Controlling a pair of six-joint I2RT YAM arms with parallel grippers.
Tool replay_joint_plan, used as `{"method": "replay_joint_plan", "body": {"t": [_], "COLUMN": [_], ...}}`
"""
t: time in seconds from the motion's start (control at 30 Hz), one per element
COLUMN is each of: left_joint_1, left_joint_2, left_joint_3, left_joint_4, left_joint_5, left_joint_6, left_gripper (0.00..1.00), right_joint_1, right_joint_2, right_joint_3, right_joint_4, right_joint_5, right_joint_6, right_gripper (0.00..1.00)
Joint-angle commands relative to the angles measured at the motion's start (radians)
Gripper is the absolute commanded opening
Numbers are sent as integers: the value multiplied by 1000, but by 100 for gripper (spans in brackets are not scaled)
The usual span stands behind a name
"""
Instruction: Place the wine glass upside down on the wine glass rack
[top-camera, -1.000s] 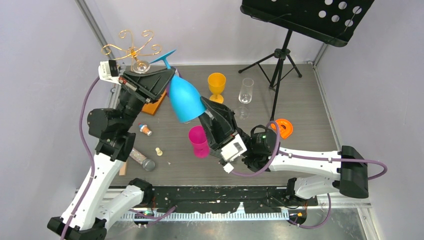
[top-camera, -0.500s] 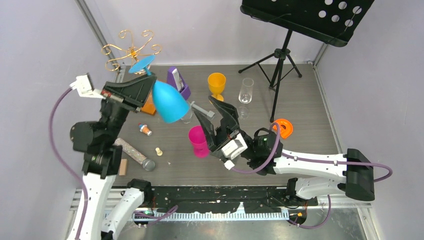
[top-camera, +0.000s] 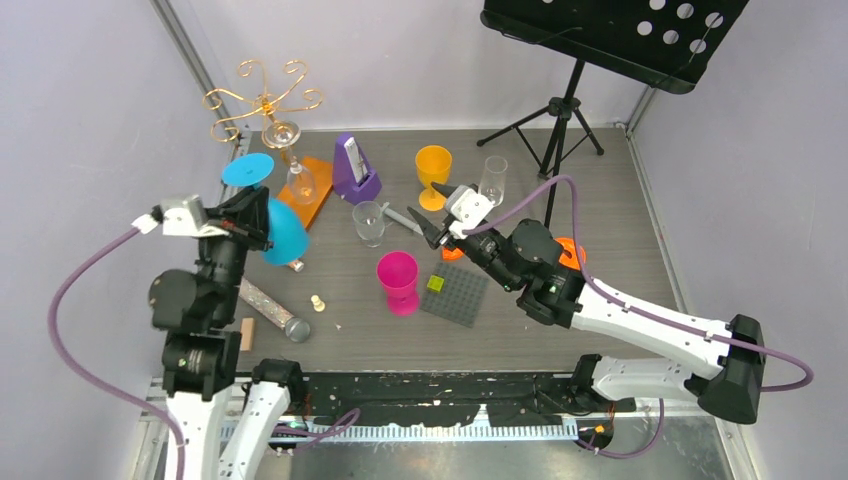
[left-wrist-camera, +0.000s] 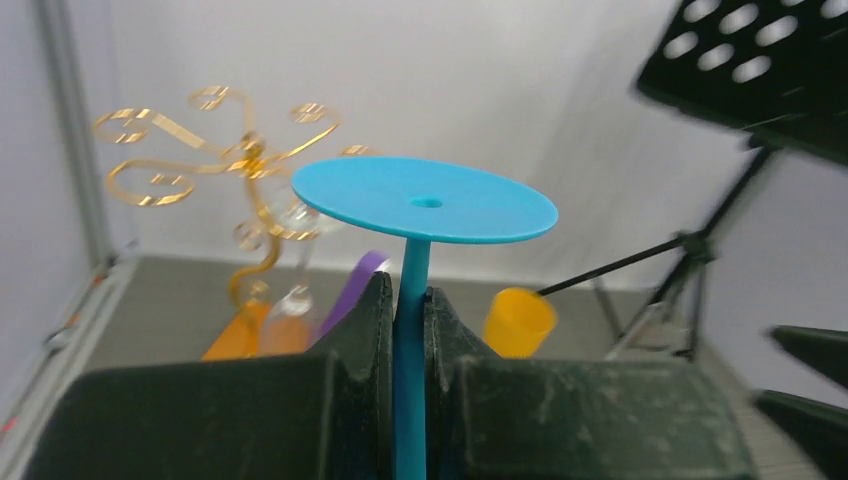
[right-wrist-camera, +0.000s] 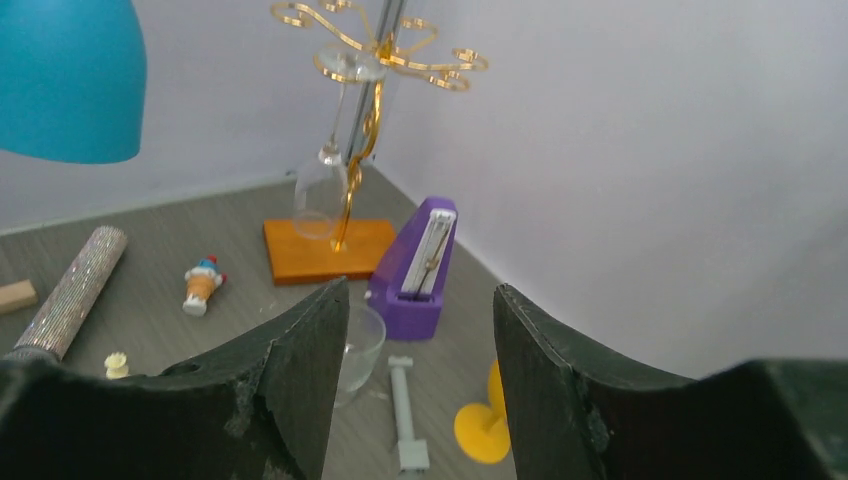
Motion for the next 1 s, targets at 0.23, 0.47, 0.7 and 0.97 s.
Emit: {"method": "replay_joint_plan", "body": {"t": [0.23,0.47,0.7,0.97], "left_joint_1": [359,449,522,534], "left_joint_2": [102,261,479,652], "left_joint_3": [-276,-377,-356,-270], "left_joint_4": [355,733,1043,1161], "left_joint_5": [107,222,384,541], "left_joint_6": [70,62,9,14], "left_gripper": [0,0,0,0], "right_joint_1": [-53,-54,-53,-53], "right_joint_2": [-88,-132,-177,-183], "right_joint_3": [32,29,7,1], "right_joint_4": [-268,-350,-402,-418], "right_joint_5": [-17,-38,-28,-20], "right_joint_6": [78,86,80,86], "right_gripper": [61,61,61,61]}}
